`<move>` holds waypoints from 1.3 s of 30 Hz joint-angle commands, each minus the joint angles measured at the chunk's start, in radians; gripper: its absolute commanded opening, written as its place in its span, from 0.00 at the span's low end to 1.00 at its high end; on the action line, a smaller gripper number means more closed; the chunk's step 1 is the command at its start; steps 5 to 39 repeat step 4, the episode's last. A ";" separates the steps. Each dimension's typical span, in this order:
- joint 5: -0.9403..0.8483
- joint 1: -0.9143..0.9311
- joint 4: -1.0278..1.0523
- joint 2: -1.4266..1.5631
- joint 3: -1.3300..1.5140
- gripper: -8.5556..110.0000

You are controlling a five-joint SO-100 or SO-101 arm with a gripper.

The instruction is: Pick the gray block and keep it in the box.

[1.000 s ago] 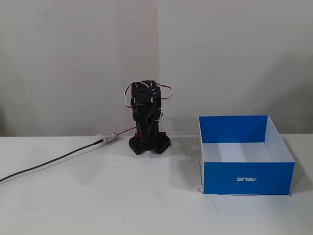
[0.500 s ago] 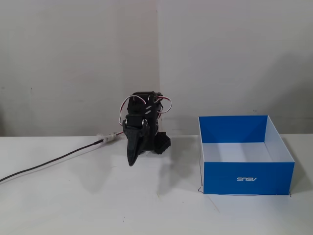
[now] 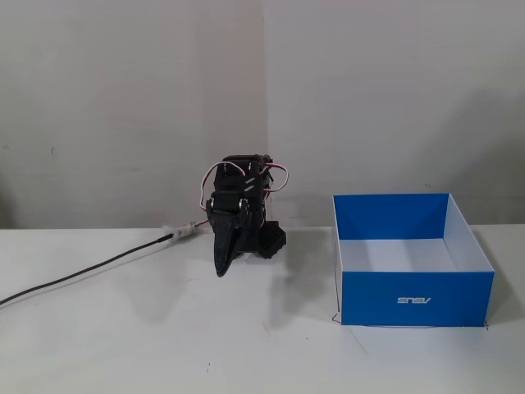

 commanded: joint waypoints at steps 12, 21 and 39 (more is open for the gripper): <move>-0.006 0.009 -0.028 0.153 0.008 0.07; -0.006 0.009 -0.028 0.153 0.008 0.07; -0.006 0.009 -0.028 0.153 0.008 0.07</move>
